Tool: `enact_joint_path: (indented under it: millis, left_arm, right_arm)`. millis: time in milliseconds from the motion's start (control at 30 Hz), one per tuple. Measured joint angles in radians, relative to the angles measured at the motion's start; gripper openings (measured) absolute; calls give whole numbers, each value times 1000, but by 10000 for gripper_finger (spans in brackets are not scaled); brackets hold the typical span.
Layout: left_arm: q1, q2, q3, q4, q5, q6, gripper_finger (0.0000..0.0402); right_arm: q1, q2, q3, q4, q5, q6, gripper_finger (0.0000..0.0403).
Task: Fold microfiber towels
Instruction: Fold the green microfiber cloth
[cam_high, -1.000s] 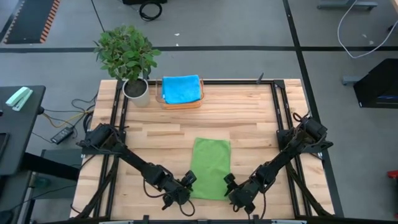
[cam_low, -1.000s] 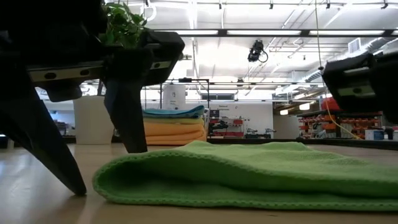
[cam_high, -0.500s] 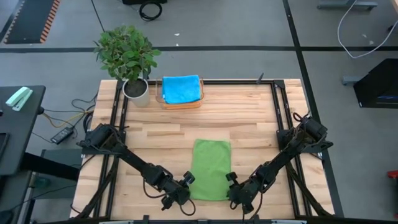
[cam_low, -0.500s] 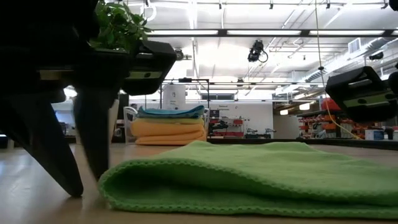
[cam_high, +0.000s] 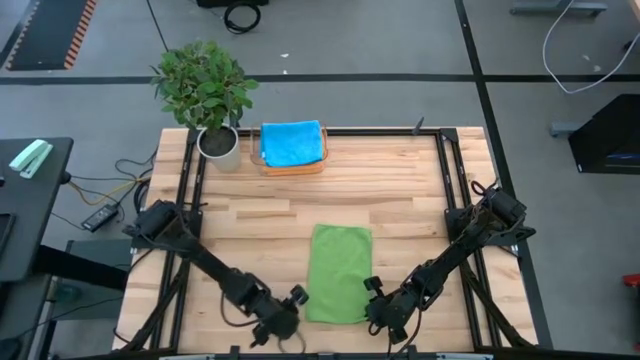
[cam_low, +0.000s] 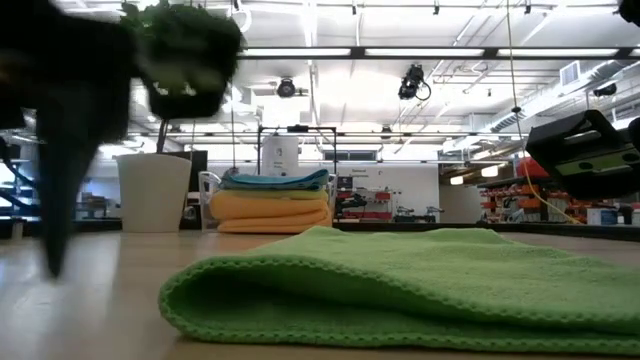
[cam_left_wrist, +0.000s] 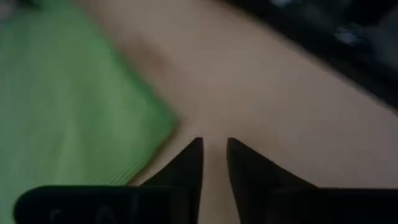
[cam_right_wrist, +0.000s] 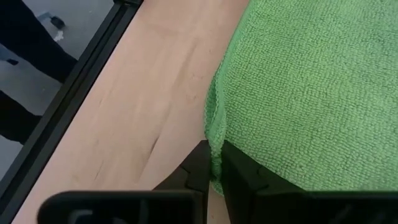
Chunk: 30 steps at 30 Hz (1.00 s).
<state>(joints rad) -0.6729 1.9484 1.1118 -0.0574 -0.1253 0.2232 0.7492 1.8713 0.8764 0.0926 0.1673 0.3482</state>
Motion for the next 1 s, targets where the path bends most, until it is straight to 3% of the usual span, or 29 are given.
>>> enact_joint_path:
  millis: [100, 267, 367, 600, 1000]
  left_arm:
    - [-27, -13, 0, 5, -29, 81, 105]
    - [-52, -17, 1, 2, -199, 113, 159]
    - [-55, -18, 1, 6, -252, 146, 191]
    - [-34, -18, 1, 20, -230, 166, 240]
    - [22, -18, 1, 47, -155, 172, 227]
  right_arm:
    - [0, 0, 0, 1, 0, 1, 39]
    - [0, 0, 0, 1, 0, 8, 39]
    - [0, 0, 0, 1, 0, 8, 39]
    - [-1, 0, 0, 1, 1, 6, 39]
    - [-1, 0, 0, 1, 15, 0, 39]
